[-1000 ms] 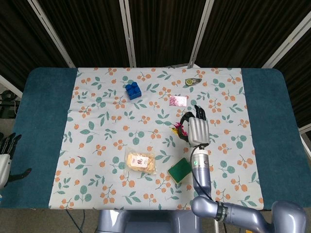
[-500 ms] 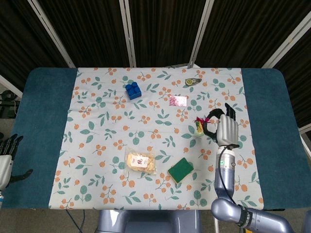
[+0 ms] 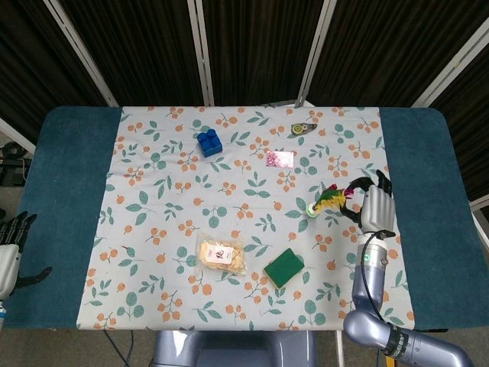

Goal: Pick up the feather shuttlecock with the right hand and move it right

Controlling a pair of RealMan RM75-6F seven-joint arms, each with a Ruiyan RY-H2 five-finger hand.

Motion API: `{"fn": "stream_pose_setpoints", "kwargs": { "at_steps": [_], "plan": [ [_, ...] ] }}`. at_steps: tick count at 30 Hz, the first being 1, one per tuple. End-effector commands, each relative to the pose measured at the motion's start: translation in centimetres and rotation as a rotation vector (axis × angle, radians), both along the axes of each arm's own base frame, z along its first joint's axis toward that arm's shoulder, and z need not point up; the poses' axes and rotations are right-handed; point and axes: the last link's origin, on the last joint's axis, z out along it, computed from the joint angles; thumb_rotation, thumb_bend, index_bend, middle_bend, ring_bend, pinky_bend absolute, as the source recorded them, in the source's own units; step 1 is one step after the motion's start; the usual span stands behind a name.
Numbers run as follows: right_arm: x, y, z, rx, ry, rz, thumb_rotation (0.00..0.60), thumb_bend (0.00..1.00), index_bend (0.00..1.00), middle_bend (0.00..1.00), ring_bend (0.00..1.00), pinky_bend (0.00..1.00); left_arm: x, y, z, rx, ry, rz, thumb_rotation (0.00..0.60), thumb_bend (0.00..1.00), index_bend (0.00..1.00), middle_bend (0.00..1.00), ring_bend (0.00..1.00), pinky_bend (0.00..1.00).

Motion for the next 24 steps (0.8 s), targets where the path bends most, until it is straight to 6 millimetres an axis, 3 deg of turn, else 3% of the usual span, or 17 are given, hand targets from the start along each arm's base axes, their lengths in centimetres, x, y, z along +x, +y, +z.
{"fn": "stream_pose_setpoints", "kwargs": {
  "at_steps": [1, 24],
  "plan": [
    [-0.71, 0.1, -0.15, 0.005, -0.004, -0.019, 0.6, 0.41, 0.65, 0.33, 0.0, 0.0, 0.04, 0.02, 0.0, 0.0, 0.001, -0.003, 0.6, 0.19, 0.0, 0.0, 0.0, 0.0],
    [-1.54, 0.57, -0.84, 0.02, -0.005, -0.033, 0.6, 0.4, 0.65, 0.33, 0.0, 0.0, 0.01, -0.02, -0.01, -0.001, -0.001, -0.001, 0.6, 0.2, 0.0, 0.0, 0.0, 0.0]
  ]
}}
